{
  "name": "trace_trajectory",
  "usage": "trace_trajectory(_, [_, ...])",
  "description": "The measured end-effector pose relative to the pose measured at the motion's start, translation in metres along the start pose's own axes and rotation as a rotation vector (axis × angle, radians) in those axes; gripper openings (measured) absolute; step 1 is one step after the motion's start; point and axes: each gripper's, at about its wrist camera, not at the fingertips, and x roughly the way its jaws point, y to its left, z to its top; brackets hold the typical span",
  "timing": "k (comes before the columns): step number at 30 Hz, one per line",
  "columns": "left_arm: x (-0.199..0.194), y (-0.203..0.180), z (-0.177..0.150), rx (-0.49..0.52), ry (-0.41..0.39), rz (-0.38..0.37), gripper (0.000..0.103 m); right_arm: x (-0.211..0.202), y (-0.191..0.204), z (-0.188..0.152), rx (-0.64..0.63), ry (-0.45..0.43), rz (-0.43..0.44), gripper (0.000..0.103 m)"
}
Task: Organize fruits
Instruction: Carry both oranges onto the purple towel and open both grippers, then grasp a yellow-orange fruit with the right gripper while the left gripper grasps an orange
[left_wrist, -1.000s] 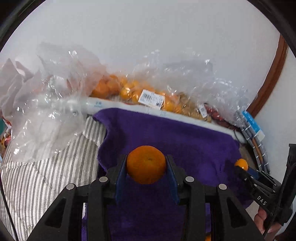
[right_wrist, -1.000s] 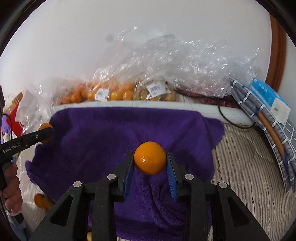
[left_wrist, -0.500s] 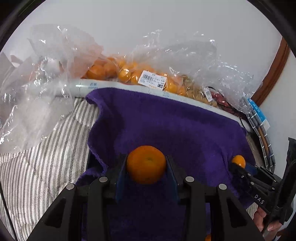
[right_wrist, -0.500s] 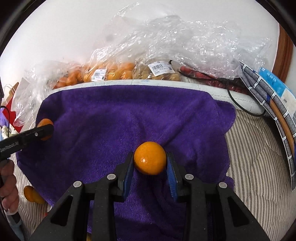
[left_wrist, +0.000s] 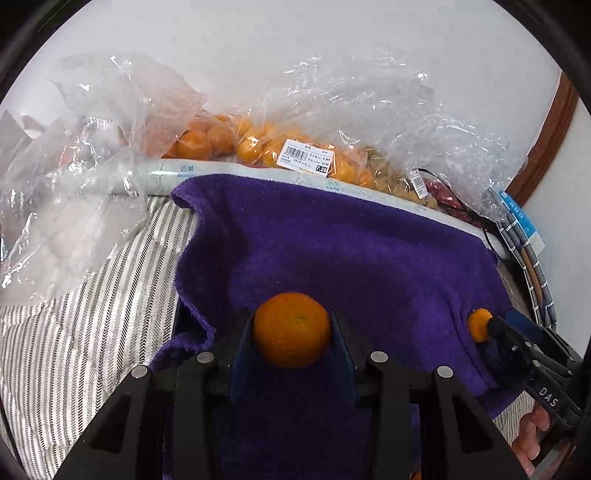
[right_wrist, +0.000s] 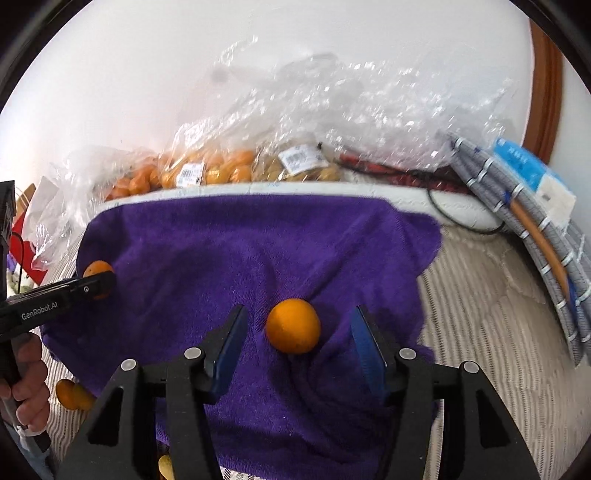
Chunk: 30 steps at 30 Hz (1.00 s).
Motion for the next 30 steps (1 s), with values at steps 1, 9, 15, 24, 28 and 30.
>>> trace_trajectory(1, [-0.003, 0.000, 0.000, 0.003, -0.014, 0.003, 0.039, -0.003, 0.000, 0.001, -0.005, -0.008, -0.003, 0.058])
trace_trajectory(9, [-0.024, -0.001, 0.003, 0.004, -0.086, 0.007, 0.044, -0.049, -0.001, -0.005, 0.016, -0.085, -0.044, 0.058])
trace_trajectory(15, [-0.046, 0.000, 0.002, -0.024, -0.151, -0.010, 0.043, -0.079, -0.003, -0.032, 0.012, -0.039, -0.040, 0.058])
trace_trajectory(24, [-0.086, -0.009, -0.005, 0.010, -0.142, -0.072, 0.043, -0.097, 0.000, -0.086, 0.005, 0.050, 0.025, 0.043])
trace_trajectory(28, [-0.101, 0.002, -0.030, 0.019, -0.128, -0.071, 0.044, -0.101, 0.005, -0.103, -0.017, 0.041, 0.048, 0.043])
trace_trajectory(30, [-0.107, 0.009, -0.043, 0.024, -0.124, -0.068, 0.044, -0.101, 0.007, -0.112, -0.033, 0.046, 0.056, 0.043])
